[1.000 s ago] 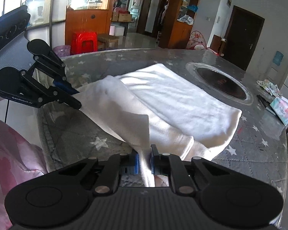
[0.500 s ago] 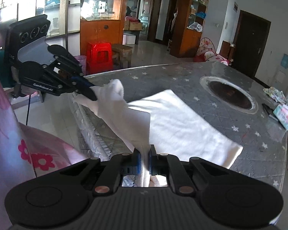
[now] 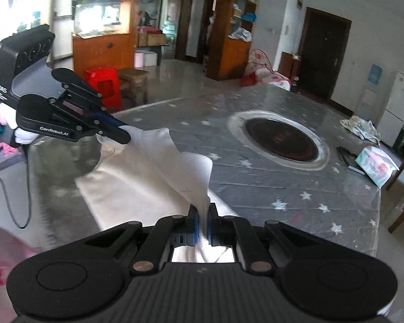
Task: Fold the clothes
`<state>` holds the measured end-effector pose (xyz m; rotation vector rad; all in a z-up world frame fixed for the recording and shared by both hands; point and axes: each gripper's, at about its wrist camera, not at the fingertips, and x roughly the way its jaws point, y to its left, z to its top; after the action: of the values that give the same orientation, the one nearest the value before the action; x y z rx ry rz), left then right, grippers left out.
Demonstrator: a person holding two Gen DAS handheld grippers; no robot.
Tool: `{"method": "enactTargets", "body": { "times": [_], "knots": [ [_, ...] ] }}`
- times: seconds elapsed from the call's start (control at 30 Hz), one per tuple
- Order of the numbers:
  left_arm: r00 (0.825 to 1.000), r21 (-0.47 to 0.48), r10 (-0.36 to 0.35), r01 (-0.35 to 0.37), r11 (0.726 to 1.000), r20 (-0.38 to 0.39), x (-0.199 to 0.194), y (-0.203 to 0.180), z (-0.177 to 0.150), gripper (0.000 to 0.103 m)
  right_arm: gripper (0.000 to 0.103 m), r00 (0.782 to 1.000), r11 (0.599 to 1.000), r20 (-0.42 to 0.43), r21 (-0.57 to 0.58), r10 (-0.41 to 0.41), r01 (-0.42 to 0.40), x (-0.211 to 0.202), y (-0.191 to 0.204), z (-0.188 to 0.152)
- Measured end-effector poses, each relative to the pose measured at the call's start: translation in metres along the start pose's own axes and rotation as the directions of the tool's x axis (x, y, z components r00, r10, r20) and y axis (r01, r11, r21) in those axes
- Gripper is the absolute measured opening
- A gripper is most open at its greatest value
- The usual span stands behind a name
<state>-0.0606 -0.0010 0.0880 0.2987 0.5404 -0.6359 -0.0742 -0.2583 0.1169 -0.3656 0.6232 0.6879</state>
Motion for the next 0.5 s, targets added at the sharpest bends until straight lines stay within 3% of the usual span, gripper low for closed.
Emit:
{"method": "enactTargets", "body": {
  "times": [0.2, 0.33, 0.4, 0.5],
  "knots": [
    [0.995, -0.054, 0.021, -0.026, 0.998, -0.095, 0.061, 0.022, 0.0, 0.006, 0.006, 0.998, 0.995, -0.066, 0.096, -0.012, 0.018, 0.06, -0.031, -0.01],
    [0.991, -0.077, 0.06, -0.069, 0.995, -0.119, 0.082, 0.028, -0.008, 0.011, 0.013, 0.996, 0.981, -0.079, 0.191, -0.028, 0.043, 0.085, -0.046, -0.026],
    [0.989, -0.078, 0.085, -0.095, 0.992, -0.12, 0.087, 0.029, -0.011, 0.015, 0.027, 0.995, 0.971, -0.08, 0.227, -0.052, 0.068, 0.091, -0.051, -0.033],
    [0.984, -0.08, 0.138, -0.148, 0.986, -0.117, 0.09, 0.032, -0.014, 0.019, 0.027, 0.993, 0.962, -0.076, 0.253, -0.088, 0.105, 0.093, -0.057, -0.037]
  ]
}}
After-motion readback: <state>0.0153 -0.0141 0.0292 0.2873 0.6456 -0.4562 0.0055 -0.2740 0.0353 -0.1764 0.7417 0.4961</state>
